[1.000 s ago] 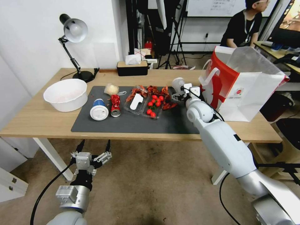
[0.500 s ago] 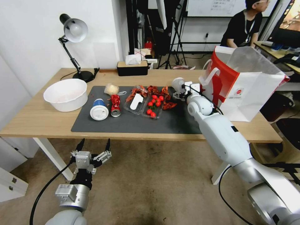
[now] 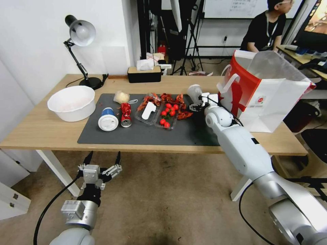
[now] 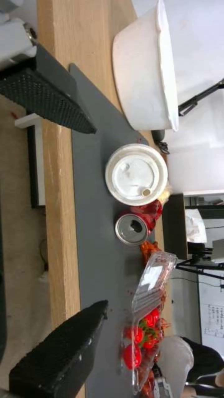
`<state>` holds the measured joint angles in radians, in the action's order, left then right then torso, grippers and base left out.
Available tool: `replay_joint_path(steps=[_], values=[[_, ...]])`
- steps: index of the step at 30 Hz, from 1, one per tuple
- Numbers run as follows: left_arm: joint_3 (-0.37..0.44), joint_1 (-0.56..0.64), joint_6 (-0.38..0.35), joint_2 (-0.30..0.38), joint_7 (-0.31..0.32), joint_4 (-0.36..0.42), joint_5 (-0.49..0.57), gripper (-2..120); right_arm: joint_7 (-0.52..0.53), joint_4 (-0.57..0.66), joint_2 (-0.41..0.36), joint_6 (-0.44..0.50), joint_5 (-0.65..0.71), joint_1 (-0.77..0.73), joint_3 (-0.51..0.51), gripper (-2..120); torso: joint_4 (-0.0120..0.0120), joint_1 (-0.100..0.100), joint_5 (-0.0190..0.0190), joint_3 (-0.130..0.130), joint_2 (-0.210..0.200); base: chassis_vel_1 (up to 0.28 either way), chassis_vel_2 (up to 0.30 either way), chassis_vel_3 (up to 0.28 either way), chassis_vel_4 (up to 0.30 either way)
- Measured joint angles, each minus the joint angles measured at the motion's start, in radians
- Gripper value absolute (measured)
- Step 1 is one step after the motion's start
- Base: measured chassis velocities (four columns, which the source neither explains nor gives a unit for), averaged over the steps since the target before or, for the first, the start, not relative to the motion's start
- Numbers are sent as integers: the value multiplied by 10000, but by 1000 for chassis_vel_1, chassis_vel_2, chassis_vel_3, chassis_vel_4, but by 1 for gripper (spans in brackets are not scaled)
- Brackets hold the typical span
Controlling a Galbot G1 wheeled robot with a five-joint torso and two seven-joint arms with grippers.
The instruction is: Pick up the trash from the table and place it into the takeout bag.
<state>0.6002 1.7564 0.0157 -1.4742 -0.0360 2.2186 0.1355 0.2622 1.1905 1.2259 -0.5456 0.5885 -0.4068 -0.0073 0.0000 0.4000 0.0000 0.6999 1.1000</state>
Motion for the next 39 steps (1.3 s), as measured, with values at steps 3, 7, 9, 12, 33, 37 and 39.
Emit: replay_joint_path(steps=[3, 7, 9, 12, 33, 37, 39], values=[[11, 1, -1, 11, 3, 0, 20, 100, -26, -20, 8, 6, 9, -3, 3, 100, 0, 0, 0, 0, 0, 0, 0, 0, 0], [16, 1, -3, 10, 6, 2, 24, 100, -55, -88, 30, 117, 11, 6, 14, 92, 1, 0, 0, 0, 0, 0, 0, 0, 0], [4, -7, -4, -5, 7, 2, 23, 100, -71, -92, 30, 148, 12, 7, 19, 84, 1, 0, 0, 0, 0, 0, 0, 0, 0], [-17, -35, -8, -20, 7, 1, 20, 100, -77, -92, 26, 162, 13, 8, 25, 73, 1, -1, 1, -1, 0, 0, 0, 0, 0], [-123, 80, -31, 4, -83, 11, -84, 100, 167, 1783, -436, 116, -477, -921, 426, 48, 1, 0, 0, 1, 0, 0, 0, 0, 0], [-113, 100, -28, 1, -84, 58, -98, 100, 283, 2894, -734, -45, -490, -1389, 546, 48, 0, 0, 2, 2, -1, 0, 0, 0, 0], [-111, 102, -29, 5, -84, 71, -106, 100, 349, 3372, -849, -127, -490, -1577, 617, 48, 1, 0, 0, 1, -1, 0, 0, 0, 0]])
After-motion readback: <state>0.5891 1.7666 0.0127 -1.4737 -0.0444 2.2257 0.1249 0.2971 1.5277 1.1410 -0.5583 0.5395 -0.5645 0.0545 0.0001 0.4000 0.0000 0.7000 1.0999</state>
